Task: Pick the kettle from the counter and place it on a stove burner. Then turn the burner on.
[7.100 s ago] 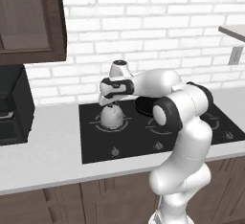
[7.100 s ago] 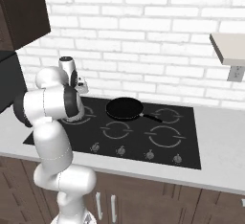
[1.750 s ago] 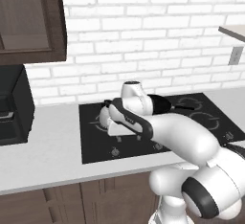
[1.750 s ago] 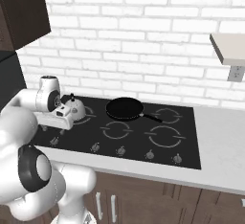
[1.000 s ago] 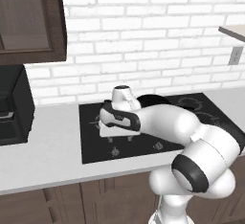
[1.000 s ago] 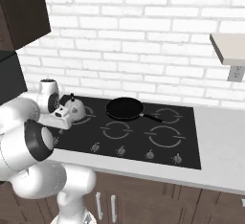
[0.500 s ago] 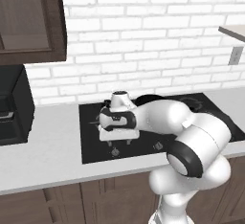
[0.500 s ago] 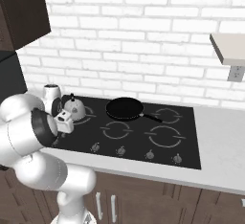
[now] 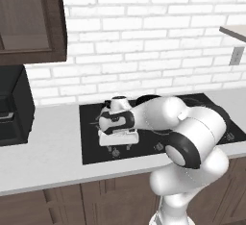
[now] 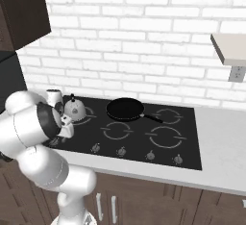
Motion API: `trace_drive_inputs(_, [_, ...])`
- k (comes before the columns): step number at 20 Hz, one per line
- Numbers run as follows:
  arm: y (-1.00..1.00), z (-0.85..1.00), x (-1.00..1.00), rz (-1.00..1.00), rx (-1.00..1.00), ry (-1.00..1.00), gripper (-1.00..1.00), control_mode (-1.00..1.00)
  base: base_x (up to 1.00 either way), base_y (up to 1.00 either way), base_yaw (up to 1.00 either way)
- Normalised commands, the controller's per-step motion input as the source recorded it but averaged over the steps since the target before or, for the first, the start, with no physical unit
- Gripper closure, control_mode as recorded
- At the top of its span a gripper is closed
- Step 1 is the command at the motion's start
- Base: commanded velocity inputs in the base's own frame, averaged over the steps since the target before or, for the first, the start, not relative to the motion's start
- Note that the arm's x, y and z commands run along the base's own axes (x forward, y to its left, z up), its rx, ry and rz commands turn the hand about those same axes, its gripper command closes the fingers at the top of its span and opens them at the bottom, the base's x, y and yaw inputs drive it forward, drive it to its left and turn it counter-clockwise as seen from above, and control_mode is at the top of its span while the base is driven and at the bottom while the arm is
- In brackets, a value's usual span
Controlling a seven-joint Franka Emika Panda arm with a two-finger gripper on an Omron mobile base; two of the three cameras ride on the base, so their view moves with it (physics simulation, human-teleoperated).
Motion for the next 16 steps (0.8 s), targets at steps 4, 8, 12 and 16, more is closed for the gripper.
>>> trace_drive_inputs(4, [0.12, -0.09, -0.01, 0.00, 0.00, 0.06, -1.00, -1.00, 0.00, 0.00, 0.00])
trace_drive_inputs(8, [0.18, 0.00, -0.03, 0.00, -0.03, 0.00, -1.00, -1.00, 0.00, 0.00, 0.00])
trace_drive_inputs(12, [0.00, -0.01, 0.00, 0.00, -0.01, 0.00, -1.00, -1.00, 0.00, 0.00, 0.00])
trace_drive_inputs(16, [0.00, -0.08, -0.17, 0.00, 0.00, 0.00, -1.00, -1.00, 0.00, 0.00, 0.00])
